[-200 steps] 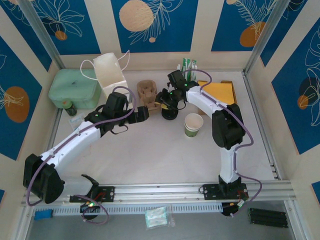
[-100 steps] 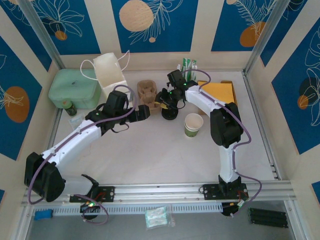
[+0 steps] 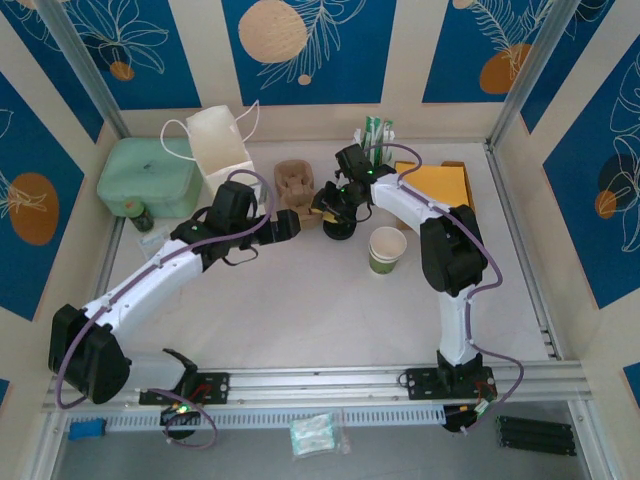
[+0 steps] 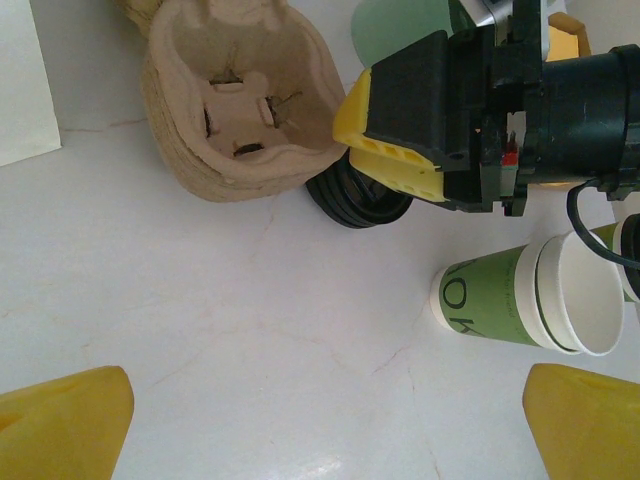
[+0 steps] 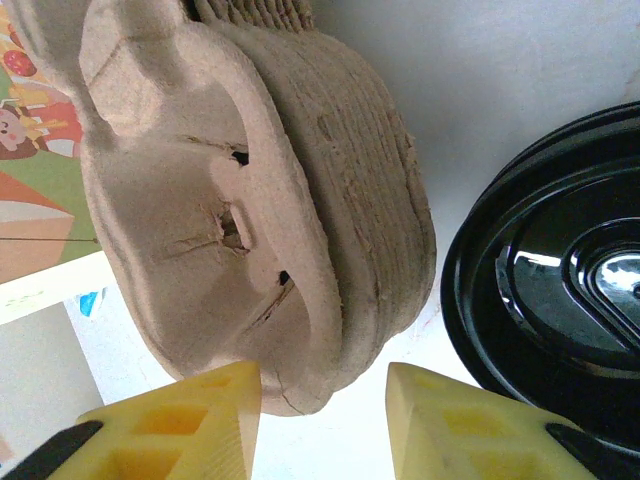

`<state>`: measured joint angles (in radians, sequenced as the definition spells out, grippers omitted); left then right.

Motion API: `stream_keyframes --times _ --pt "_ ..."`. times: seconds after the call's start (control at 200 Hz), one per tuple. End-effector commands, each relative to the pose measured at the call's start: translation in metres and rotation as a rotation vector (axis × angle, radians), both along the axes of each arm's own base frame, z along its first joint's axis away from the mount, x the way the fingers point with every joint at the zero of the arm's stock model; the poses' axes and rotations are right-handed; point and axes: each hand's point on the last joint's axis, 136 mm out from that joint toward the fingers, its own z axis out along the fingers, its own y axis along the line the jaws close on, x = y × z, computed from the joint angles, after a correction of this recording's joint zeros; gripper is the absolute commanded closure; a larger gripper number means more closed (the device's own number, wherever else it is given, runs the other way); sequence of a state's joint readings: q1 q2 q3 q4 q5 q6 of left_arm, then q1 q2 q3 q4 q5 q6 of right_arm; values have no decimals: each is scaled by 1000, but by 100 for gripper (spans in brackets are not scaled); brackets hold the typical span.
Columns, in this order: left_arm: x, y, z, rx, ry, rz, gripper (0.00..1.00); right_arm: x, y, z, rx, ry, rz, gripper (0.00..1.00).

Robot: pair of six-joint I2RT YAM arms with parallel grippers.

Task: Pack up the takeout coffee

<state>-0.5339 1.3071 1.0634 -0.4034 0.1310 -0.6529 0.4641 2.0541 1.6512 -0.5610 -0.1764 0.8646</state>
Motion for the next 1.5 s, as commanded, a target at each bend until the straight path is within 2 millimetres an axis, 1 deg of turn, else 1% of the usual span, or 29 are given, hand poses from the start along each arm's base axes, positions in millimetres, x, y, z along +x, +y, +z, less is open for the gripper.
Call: stream_keyframes --times 0.0,0.15,0.34,0.625,0.66,0.705,0.725,0.815,0.905,0.945,0.985,1.045,1.145,1.496 --pt "4 -3 12 -30 -23 -9 1 3 5 16 31 -18 12 63" --pt "4 -2 13 -30 -26 -7 1 5 10 16 39 -15 19 68" --pt "4 -2 12 -29 -23 -8 1 8 13 18 42 -19 22 69" --pt "3 -1 12 -30 -24 -8 1 10 15 11 40 -10 21 70" --pt "3 -1 13 -32 -25 -8 1 11 15 10 41 -9 20 72" --pt "3 -1 12 -30 -24 -8 0 11 16 8 40 -5 19 73" --pt "3 -1 13 -30 -25 -8 1 10 16 6 39 -1 19 75" --pt "3 -2 12 -30 -23 -11 1 10 15 1 37 10 16 79" --pt "3 -2 12 -28 -22 -10 1 10 16 0 42 14 19 88" --pt "4 -2 12 -28 -22 -9 1 10 16 0 43 13 20 95" --pt "4 -1 12 -25 -21 -8 1 11 16 2 46 9 23 100" --pt "4 -1 12 -25 -24 -5 1 11 16 5 50 6 25 100" --pt "4 0 12 -22 -22 -2 0 11 16 16 64 -13 33 100" --pt "8 5 10 -24 -27 43 1 7 21 72 151 -119 81 100"
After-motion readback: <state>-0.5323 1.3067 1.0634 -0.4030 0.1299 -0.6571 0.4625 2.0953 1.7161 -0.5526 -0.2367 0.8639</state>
